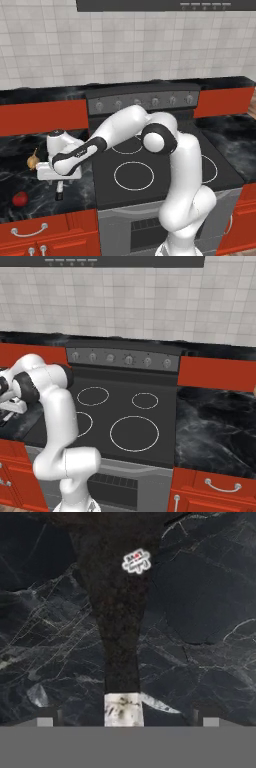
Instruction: Place the pan on the front right burner on the stove. Then place the tomato and the onion in the pan and turn on the front right burner.
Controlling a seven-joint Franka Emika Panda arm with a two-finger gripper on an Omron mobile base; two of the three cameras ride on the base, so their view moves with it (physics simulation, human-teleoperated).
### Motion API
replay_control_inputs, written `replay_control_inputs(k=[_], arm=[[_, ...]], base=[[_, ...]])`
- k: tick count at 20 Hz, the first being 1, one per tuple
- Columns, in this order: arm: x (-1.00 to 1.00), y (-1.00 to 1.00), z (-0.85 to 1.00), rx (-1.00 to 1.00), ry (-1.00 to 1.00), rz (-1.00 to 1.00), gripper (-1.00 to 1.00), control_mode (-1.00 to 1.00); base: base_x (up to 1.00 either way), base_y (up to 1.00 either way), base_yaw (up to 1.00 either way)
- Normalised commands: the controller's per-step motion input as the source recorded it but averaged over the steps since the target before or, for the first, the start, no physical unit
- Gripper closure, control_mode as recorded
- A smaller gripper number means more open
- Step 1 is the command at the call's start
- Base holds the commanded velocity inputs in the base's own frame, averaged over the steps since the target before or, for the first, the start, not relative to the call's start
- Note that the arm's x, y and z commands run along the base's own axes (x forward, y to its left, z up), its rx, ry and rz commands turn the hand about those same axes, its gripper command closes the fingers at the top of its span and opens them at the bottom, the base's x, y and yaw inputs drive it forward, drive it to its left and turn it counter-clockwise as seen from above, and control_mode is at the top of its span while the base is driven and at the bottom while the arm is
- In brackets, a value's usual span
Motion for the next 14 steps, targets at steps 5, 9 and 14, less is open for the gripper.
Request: replay_control_inputs(k=[5, 9, 14], arm=[[0.15, 0.1, -0.24, 0.0, 0.0, -0.01, -1.0, -1.0], [0.18, 0.13, -0.23, 0.0, 0.0, -0.02, 1.0, -1.0], [0.08, 0.02, -0.08, 0.0, 0.0, -0.03, 1.0, -1.0]], base=[[0.0, 0.0, 0.0], [0.0, 0.0, 0.0], [0.0, 0.0, 0.0]])
